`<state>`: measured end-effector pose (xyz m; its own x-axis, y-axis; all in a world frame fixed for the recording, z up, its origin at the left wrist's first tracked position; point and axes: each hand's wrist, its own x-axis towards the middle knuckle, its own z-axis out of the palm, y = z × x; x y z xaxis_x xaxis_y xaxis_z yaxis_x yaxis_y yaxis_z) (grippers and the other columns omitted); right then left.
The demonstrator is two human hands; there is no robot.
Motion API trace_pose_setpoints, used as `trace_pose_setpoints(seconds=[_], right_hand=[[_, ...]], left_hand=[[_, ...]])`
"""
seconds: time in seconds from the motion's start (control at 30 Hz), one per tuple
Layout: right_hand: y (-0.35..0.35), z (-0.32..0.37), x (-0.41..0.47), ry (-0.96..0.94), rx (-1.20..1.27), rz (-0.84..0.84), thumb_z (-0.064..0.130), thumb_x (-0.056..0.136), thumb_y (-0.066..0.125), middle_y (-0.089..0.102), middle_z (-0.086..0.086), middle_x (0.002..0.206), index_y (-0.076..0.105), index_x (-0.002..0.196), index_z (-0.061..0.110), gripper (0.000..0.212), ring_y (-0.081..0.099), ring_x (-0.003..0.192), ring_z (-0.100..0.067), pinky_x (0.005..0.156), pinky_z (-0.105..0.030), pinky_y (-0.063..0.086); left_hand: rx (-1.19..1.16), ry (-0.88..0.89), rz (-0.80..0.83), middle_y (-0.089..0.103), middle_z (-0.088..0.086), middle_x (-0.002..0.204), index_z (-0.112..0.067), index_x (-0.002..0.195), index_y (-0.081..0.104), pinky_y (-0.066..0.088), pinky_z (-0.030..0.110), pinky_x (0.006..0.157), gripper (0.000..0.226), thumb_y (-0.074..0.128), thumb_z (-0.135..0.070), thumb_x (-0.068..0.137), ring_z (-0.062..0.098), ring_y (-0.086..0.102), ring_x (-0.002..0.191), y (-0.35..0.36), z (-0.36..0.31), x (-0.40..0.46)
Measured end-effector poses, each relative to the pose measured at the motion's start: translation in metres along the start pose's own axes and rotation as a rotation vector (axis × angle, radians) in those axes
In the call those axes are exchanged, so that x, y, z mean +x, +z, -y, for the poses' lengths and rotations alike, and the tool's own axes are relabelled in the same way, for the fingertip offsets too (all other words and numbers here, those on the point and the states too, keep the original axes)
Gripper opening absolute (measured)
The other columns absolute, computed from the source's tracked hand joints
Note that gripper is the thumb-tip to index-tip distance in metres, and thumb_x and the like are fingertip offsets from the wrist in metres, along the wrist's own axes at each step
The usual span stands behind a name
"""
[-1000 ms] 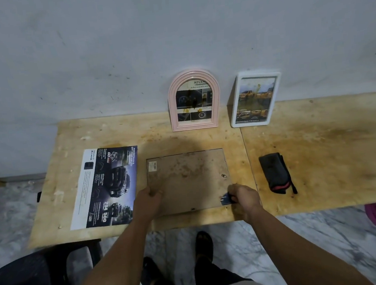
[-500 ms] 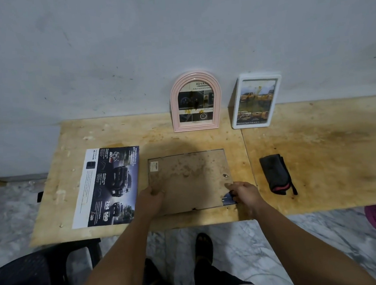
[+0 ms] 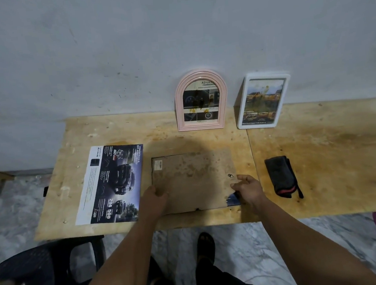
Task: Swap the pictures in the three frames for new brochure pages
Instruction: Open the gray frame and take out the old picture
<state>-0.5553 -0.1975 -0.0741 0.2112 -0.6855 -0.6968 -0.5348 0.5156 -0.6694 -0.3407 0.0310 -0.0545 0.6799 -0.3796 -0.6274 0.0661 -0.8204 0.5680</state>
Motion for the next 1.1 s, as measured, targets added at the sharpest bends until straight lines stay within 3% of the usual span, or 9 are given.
trace_pose_setpoints(seconds=[0.1,0.2,0.3,0.53,0.63,0.73,0.87,1.0,1.1], right_hand=[[-0.006,0.002,0.000,-0.012,-0.018,-0.029,-0.001,0.094,0.065,0.073,-0.015,0.098,0.064,0.115,0.005,0.022,0.066,0.078,-0.027,0.069,-0.037,0.056],[-0.013,0.000,0.004,0.016,-0.035,-0.077,0.001,0.093,0.065,0.072,-0.018,0.095,0.065,0.109,0.004,0.016,0.062,0.069,-0.026,0.063,-0.038,0.052],[-0.014,-0.002,0.002,0.024,-0.015,-0.076,0.007,0.089,0.073,0.074,-0.022,0.103,0.064,0.102,0.005,0.016,0.069,0.082,-0.035,0.075,-0.048,0.058],[-0.036,0.013,-0.008,-0.051,0.132,-0.041,-0.012,0.094,0.050,0.073,-0.007,0.100,0.051,0.145,0.023,0.062,0.059,0.062,-0.025,0.050,-0.035,0.047],[-0.059,0.026,-0.005,-0.094,0.171,-0.107,-0.014,0.093,0.047,0.070,-0.001,0.103,0.049,0.150,0.016,0.064,0.064,0.073,-0.019,0.059,-0.035,0.053],[-0.096,0.039,0.004,-0.101,0.272,-0.214,-0.010,0.094,0.047,0.071,-0.008,0.111,0.054,0.146,0.019,0.060,0.065,0.078,-0.024,0.050,-0.031,0.048],[-0.162,0.053,0.025,-0.090,0.338,-0.409,0.003,0.103,0.046,0.064,-0.007,0.132,0.054,0.146,0.018,0.046,0.064,0.113,-0.034,0.075,-0.039,0.057],[-0.227,0.057,0.058,-0.082,0.313,-0.540,0.000,0.103,0.041,0.052,-0.010,0.150,0.052,0.147,0.013,0.047,0.051,0.133,-0.035,0.112,-0.048,0.044],[-0.261,0.063,0.080,-0.052,0.346,-0.610,0.001,0.101,0.047,0.053,-0.012,0.150,0.053,0.145,0.010,0.046,0.049,0.137,-0.032,0.118,-0.044,0.039]], left_hand=[[0.040,0.007,0.003,0.059,0.018,0.090,0.004,0.111,0.057,0.046,0.038,0.069,0.050,0.057,-0.035,0.080,0.037,0.060,0.088,-0.001,0.005,0.001],[0.029,0.028,0.018,0.064,0.024,0.118,0.000,0.126,0.055,0.053,0.049,0.092,0.068,0.051,-0.043,0.072,0.042,0.062,0.111,-0.003,0.011,0.004],[0.041,0.032,0.019,0.062,0.016,0.133,-0.006,0.139,0.053,0.052,0.051,0.102,0.068,0.056,-0.042,0.081,0.038,0.060,0.122,-0.004,0.009,0.001],[0.166,0.010,-0.015,0.066,0.018,0.123,-0.011,0.123,0.059,0.050,0.043,0.094,0.040,0.062,-0.037,0.094,0.039,0.061,0.113,-0.002,0.004,0.005],[0.183,-0.003,-0.033,0.065,0.022,0.127,-0.006,0.131,0.057,0.047,0.042,0.093,0.047,0.065,-0.035,0.094,0.042,0.060,0.117,0.003,-0.001,0.008],[0.193,0.001,-0.037,0.065,0.025,0.125,-0.003,0.131,0.058,0.046,0.041,0.089,0.049,0.066,-0.032,0.092,0.044,0.061,0.116,0.007,-0.002,0.012],[0.229,0.062,-0.050,0.066,0.021,0.110,-0.005,0.123,0.060,0.045,0.043,0.088,0.037,0.064,-0.027,0.094,0.043,0.062,0.108,0.011,0.007,0.017],[0.289,0.085,-0.088,0.067,0.019,0.100,-0.008,0.107,0.063,0.045,0.043,0.082,0.018,0.068,-0.021,0.095,0.038,0.060,0.092,0.015,0.013,0.026],[0.323,0.097,-0.078,0.064,0.017,0.099,-0.009,0.107,0.063,0.044,0.043,0.080,0.021,0.070,-0.023,0.094,0.034,0.056,0.087,0.015,0.015,0.029]])
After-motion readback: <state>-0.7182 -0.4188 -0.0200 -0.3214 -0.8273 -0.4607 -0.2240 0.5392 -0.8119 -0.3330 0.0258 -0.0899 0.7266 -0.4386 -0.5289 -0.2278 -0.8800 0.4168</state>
